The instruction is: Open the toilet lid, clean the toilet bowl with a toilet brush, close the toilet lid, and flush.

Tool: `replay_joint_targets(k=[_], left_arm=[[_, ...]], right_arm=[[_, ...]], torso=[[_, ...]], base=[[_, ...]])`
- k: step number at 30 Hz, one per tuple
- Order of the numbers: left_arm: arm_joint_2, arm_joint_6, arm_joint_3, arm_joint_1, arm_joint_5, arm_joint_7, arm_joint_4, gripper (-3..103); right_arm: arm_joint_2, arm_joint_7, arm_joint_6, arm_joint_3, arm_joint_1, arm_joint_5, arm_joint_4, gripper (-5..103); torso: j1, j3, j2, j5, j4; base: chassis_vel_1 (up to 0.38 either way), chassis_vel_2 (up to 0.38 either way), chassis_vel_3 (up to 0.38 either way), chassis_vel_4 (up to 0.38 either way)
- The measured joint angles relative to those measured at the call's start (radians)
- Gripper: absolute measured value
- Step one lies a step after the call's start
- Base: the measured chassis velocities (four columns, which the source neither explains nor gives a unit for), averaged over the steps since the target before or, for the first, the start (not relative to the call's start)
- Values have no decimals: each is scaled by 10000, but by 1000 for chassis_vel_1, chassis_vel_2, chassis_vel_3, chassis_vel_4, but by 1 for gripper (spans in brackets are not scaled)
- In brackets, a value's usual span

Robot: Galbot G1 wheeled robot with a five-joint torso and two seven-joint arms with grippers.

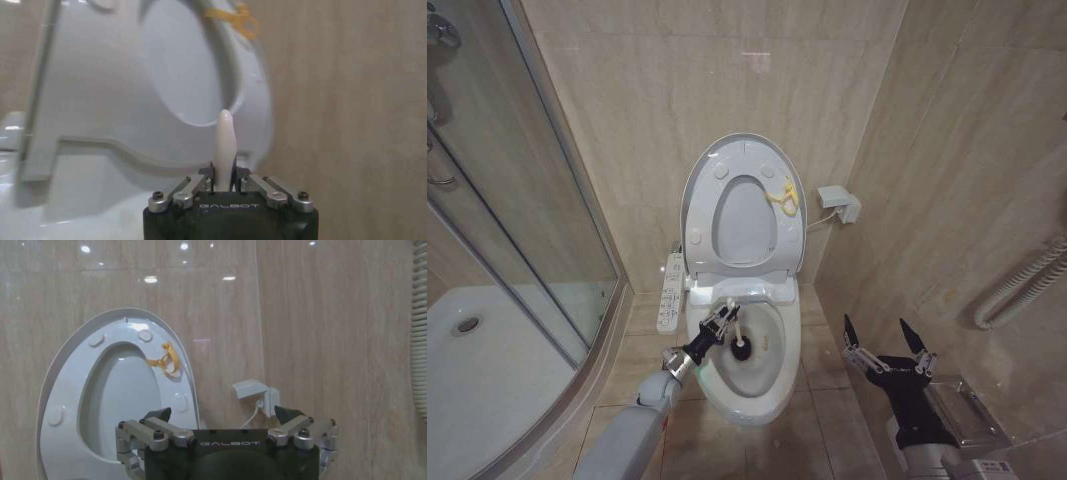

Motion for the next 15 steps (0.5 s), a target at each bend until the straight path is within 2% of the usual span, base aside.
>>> replay_joint_targets(k=[4,5,6,8,9,11,13,15], left_arm=[[-758,-285,246,-109,-1344,-2266,197,19],[-758,-285,246,-109,-1344,-2266,197,19],[-892,-272,335,-93,-1790,-2672,161,19],[-998,-122,549,-16,-2549,-3011,-43,19],[-998,-122,549,-16,-2549,-3011,-43,19],[-1018,88,673,83,-3055,-3035,-214,19],[-992,196,690,135,-3117,-2950,-237,19],[-880,315,689,233,-2841,-2713,-166,19]], right_arm=[[0,0,0,0,0,0,0,100],[0,0,0,0,0,0,0,100],[0,1,0,0,0,-1,0,100],[0,0,0,0,0,0,0,100],[0,0,0,0,0,0,0,100],[0,0,0,0,0,0,0,100],[0,0,0,0,0,0,0,100],[0,0,0,0,0,0,-1,100]], torso=[[0,0,0,-1,-2],[0,0,0,-1,-2],[0,0,0,0,-2],[0,0,0,0,-1],[0,0,0,0,-1],[0,0,0,1,0],[0,0,0,0,0],[0,0,0,0,2]], base=[[0,0,0,0],[0,0,0,0],[0,0,0,0],[0,0,0,0],[0,0,0,0],[0,0,0,0],[0,0,0,0],[0,0,0,0]])
